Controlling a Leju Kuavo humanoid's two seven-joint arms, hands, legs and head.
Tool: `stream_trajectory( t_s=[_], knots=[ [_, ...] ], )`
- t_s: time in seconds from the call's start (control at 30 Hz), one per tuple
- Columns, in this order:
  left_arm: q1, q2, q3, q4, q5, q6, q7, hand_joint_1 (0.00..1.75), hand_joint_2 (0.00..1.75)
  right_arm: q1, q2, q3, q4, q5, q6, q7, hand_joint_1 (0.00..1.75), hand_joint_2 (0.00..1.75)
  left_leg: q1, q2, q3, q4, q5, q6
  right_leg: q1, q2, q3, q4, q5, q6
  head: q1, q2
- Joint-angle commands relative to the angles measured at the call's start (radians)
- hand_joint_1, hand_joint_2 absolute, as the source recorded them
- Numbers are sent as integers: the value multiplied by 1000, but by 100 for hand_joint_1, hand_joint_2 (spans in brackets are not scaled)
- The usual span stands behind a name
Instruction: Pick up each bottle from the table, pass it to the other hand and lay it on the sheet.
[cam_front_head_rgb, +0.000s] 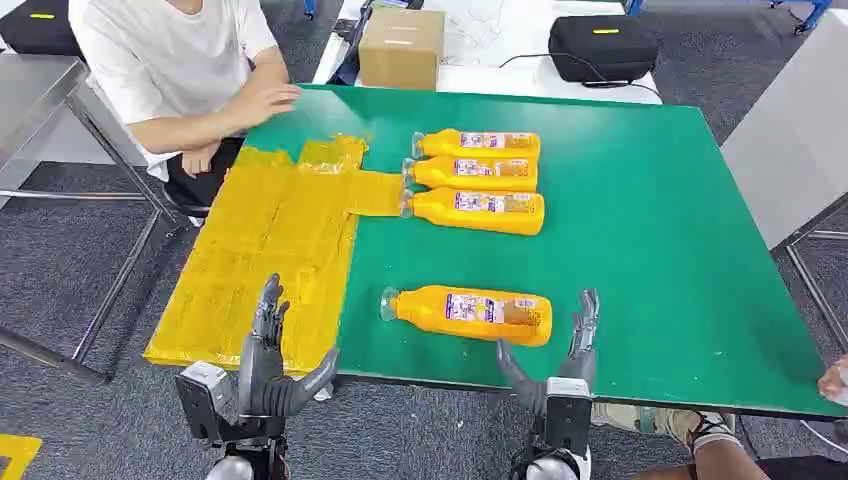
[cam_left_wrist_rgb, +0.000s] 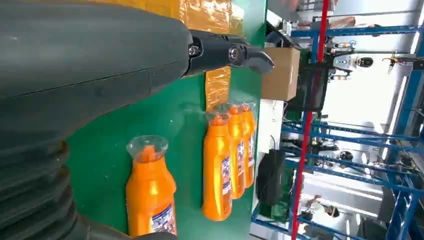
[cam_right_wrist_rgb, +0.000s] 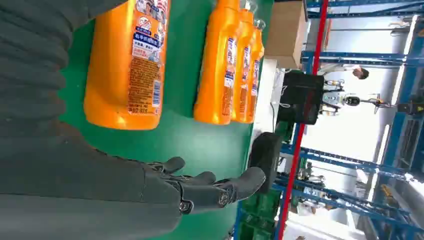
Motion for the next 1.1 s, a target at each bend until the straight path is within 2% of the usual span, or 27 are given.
stream_trajectory(
  t_s=[0.03, 0.17, 0.23, 0.27, 0.33, 0.37, 0.43, 0.47, 0.53, 0.57, 0.63, 0.67, 0.7, 0.77, 1.03, 1.07, 1.1],
  knots=[
    [-31, 26, -8, 42, -2, 7, 5, 0, 175, -24, -2, -20, 35, 1, -23, 0, 0, 175, 1, 0, 3, -1, -1, -1, 1, 0, 3, -1, -1, -1, 0, 0],
    [-31, 26, -9, 42, -4, 8, 5, 0, 175, -23, 0, -23, 33, 5, -36, 0, 0, 175, 1, 0, 4, -1, -1, -1, 1, 0, 4, -1, -1, -2, 0, 0],
    [-33, 21, -11, 46, -13, 22, 0, 0, 175, -13, 48, -107, 22, 71, -40, 0, 0, 175, 2, 1, 7, -1, -3, -2, 2, 1, 7, -1, -2, -3, 0, 0],
    [1, 18, 19, 33, -11, 51, -15, 0, 175, -47, 69, -181, 166, 291, -40, 0, 0, 175, 1, 0, 3, -1, -1, -1, 1, 0, 3, -1, -1, -2, 0, 0],
    [13, 14, 32, 19, 3, 29, -21, 0, 175, -54, 115, -325, 158, 670, -40, 44, 0, 175, 2, 0, 7, -1, -2, -2, 2, 0, 8, -1, -2, -3, 0, 0],
    [19, 14, 35, 14, 6, 23, -20, 0, 175, -72, 91, -321, 195, 782, -40, 103, 0, 175, 2, 1, 9, -2, -2, -2, 2, 1, 9, -3, -2, -3, 0, 0],
    [26, 15, 37, 11, 5, 19, -22, 0, 175, -97, 56, -304, 223, 774, -40, 129, 0, 175, 0, 1, 3, -1, 0, -1, 1, 1, 3, -1, 0, -1, 0, 0],
    [25, 13, 42, 10, 2, 11, -20, 0, 175, -130, 9, -265, 272, 822, -40, 198, 0, 175, 1, 2, 6, -2, -2, -1, 1, 2, 6, -2, -1, -2, 0, 0],
    [19, 10, 45, 13, -4, 8, -18, 0, 175, -152, -8, -268, 276, 838, -40, 216, 0, 175, 1, 2, 7, -2, -2, -1, 2, 2, 7, -3, 0, -2, 0, 0],
    [14, 10, 43, 18, -18, 11, -13, 0, 175, -160, -3, -305, 263, 896, -40, 235, 0, 175, 1, 1, 5, -1, -1, -1, 1, 1, 6, -2, 0, -1, 0, 0],
    [11, 9, 44, 19, -21, 13, -12, 0, 175, -181, -10, -301, 288, 891, -40, 241, 0, 175, 1, 1, 6, -1, -1, -1, 1, 1, 7, -2, -1, -2, 0, 0],
    [9, 8, 43, 21, -17, 2, -4, 0, 175, -216, -37, -266, 352, 883, -38, 282, 0, 175, 0, 1, 3, -1, 0, 0, 0, 1, 3, -1, 0, -1, 0, 0],
    [9, 2, 48, 20, -13, -8, 4, 0, 175, -238, -65, -230, 389, 908, -33, 333, 0, 175, 0, 2, 6, -1, -1, -1, 1, 3, 6, -2, 0, -2, 0, 0],
    [3, 1, 45, 25, -20, -18, 12, 0, 175, -277, -94, -204, 455, 924, -8, 371, 0, 175, 0, 2, 5, -1, -1, -1, 1, 2, 5, -2, 1, -1, 0, 0],
    [-34, -3, 31, 53, -26, -28, 20, 0, 175, -355, -92, -163, 546, 921, 6, 378, 0, 175, 0, 1, 5, 0, 0, 0, 1, 1, 5, -1, 0, -1, 0, 0],
    [-43, 1, 24, 62, -25, -32, 22, 0, 175, -365, -98, -143, 557, 930, -40, 358, 0, 175, 0, 1, 4, 0, 0, 0, 0, 0, 4, -1, 1, -1, 0, 0],
    [-53, 2, 18, 70, -25, -32, 21, 0, 175, -358, -92, -162, 526, 961, -40, 350, 0, 175, 0, 0, 5, 0, 0, 0, 1, 0, 6, -1, 0, -1, 0, 0]
  ],
)
